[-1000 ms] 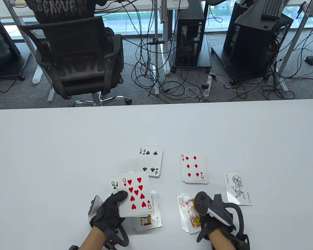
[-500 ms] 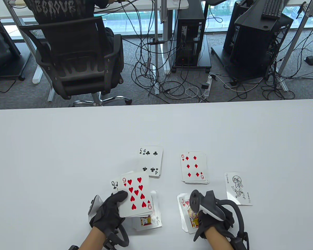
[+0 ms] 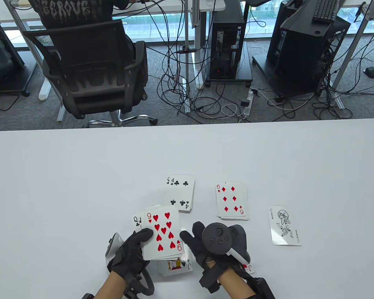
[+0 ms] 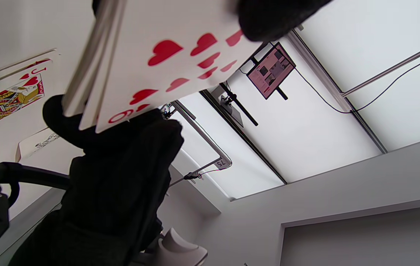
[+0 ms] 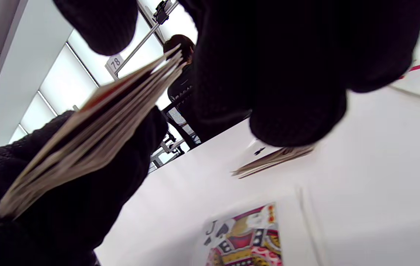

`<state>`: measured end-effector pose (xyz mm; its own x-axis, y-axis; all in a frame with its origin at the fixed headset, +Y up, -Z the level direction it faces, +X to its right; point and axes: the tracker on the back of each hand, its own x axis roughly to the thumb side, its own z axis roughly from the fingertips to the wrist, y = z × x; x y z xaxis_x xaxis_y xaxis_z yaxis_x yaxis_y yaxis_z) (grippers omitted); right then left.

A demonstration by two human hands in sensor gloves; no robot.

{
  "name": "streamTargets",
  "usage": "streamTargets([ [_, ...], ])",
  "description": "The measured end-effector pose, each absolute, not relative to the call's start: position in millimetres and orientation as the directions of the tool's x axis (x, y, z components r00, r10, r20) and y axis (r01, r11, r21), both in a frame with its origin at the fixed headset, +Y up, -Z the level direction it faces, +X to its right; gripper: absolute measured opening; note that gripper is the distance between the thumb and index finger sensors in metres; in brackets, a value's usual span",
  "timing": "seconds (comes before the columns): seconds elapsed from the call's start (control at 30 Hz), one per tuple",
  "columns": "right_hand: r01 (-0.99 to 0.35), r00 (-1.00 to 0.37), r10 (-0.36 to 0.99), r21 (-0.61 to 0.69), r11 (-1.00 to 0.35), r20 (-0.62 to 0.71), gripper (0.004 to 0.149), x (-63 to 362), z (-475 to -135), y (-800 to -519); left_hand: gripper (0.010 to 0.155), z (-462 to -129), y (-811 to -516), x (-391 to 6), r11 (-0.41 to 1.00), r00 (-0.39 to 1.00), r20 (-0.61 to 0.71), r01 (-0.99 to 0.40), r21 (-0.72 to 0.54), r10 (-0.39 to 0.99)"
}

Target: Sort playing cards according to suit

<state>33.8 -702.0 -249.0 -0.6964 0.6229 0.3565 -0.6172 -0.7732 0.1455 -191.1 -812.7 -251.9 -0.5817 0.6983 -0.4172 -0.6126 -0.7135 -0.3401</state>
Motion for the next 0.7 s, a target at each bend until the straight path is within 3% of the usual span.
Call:
streamTargets([
  [0.13, -0.593, -0.703, 0.601, 0.153, -0.790, 0.379, 0.079, 18.4, -247.1, -709.3, 0.055, -252.0, -812.5, -190.9, -0.712, -0.580, -0.416, -0.613, -0.344, 0.700],
  [0.27, -0.654, -0.682, 0.611, 0.037, -0.755, 0.401, 0.062, 17.0, -244.9, -713.0, 0.055, -252.5, -812.7, -191.4, -0.704, -0.574, -0.412, -0.618, -0.350, 0.708],
  [0.4, -0.748, -0.601, 0.705, 0.045, -0.662, 0.377, 0.046, 22.7, -245.9, -715.2, 0.055, -252.9, -812.7, -190.3, -0.703, -0.571, -0.411, -0.610, -0.366, 0.710],
  [0.7, -0.780, -0.590, 0.738, 0.004, -0.625, 0.327, 0.041, 52.2, -250.2, -714.1, 0.055, -253.6, -813.9, -190.7, -0.705, -0.575, -0.409, -0.608, -0.366, 0.709],
])
